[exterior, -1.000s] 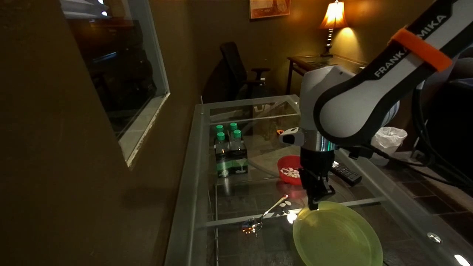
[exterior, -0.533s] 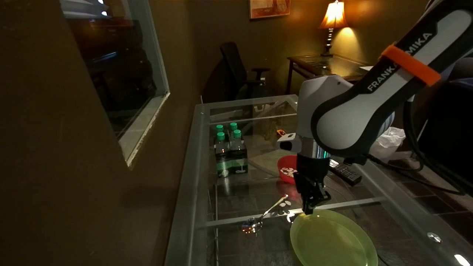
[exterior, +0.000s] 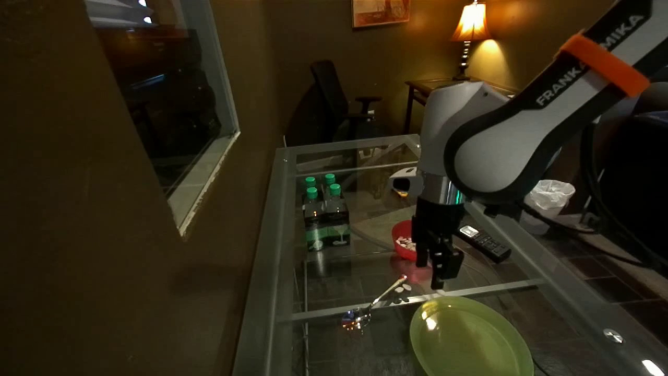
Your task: Pour the contents on the yellow plate into the red bowl.
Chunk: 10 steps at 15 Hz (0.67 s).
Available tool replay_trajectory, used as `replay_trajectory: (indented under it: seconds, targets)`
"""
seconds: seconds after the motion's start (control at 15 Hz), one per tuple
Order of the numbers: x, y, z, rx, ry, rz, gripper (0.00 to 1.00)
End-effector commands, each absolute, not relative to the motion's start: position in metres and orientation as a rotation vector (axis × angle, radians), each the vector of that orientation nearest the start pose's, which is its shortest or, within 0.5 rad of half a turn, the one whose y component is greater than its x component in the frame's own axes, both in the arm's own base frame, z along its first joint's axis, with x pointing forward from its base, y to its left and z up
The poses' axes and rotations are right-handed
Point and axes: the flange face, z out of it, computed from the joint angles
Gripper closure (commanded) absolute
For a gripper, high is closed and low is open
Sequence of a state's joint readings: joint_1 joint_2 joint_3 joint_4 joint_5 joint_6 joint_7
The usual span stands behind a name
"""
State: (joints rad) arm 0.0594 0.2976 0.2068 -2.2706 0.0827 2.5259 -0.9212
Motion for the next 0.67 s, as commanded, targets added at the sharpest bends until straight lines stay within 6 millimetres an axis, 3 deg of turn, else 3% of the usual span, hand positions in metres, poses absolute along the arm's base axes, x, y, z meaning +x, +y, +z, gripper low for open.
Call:
replay_trajectory:
  seconds: [0.0, 0.33, 0.6]
  targets:
    - [0.493, 0.122, 0.274, -2.756, -1.365, 0.093, 0.02]
    - [0.461, 0.094, 0.319, -2.973, -1.019, 0.166, 0.0]
    - [0.438, 0.095, 0.348, -3.145, -0.754, 0.24, 0.0]
